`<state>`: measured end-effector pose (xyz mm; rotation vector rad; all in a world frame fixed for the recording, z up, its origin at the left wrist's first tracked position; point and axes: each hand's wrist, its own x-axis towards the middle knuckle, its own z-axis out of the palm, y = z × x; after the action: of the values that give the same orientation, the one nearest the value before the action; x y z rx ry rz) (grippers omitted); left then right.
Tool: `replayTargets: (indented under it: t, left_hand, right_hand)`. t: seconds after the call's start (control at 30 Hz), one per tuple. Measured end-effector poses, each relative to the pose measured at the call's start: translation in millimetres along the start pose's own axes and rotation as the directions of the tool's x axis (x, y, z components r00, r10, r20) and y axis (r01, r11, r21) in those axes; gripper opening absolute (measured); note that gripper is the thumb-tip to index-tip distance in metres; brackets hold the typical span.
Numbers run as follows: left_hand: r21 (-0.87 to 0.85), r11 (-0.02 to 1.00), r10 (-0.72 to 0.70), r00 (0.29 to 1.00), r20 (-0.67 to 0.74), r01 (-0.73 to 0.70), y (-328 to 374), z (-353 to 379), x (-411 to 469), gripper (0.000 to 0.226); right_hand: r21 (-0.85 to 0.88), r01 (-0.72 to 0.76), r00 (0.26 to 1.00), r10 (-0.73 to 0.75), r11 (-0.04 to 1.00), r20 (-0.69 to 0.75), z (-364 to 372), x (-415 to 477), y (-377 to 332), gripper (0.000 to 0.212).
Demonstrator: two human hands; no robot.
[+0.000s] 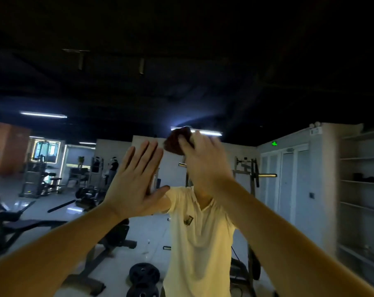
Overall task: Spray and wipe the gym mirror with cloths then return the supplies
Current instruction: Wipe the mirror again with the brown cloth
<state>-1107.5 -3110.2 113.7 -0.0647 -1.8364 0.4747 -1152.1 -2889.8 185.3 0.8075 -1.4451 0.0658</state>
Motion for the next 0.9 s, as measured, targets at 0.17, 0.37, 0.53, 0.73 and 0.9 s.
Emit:
replayTargets:
  t: [0.17,0.37,0.53,0.73,0.9]
  left_hand:
    - [0.017,1.0,0.017,0.999,0.045,-0.018,-3.5,-2.8,-0.7,0.095]
    - [0.02,0.994,0.111,0.992,-0.052,-0.11,-48.7,-29.0,6.4,0.084]
    - [0.0,1.0,-0.022,0.992,-0.121,0.022,-107.1,-35.9,29.9,0.084]
    - [-0.026,0.992,-0.13,0.986,-0.105,0.127,-109.8,-11.8,53.0,0.087]
    - [-0.028,0.993,-0.119,0.984,-0.133,0.116,-110.6,-7.6,52.7,0.091]
  right_hand:
    - [-0.091,-0.405,0.914,0.4,0.91,-0.071,-31.3,-5.2,106.1,0.051]
    - [-0.052,-0.738,0.668,0.719,0.672,-0.191,-23.0,38.7,109.1,0.043]
    - [-0.029,-0.672,0.731,0.656,0.74,-0.188,11.1,84.9,9.6,0.055]
    - [-0.021,-0.323,0.946,0.323,0.946,0.008,25.1,73.8,-71.9,0.067]
    - [-0.148,-0.311,0.948,0.318,0.939,0.028,-4.9,55.0,22.2,0.053]
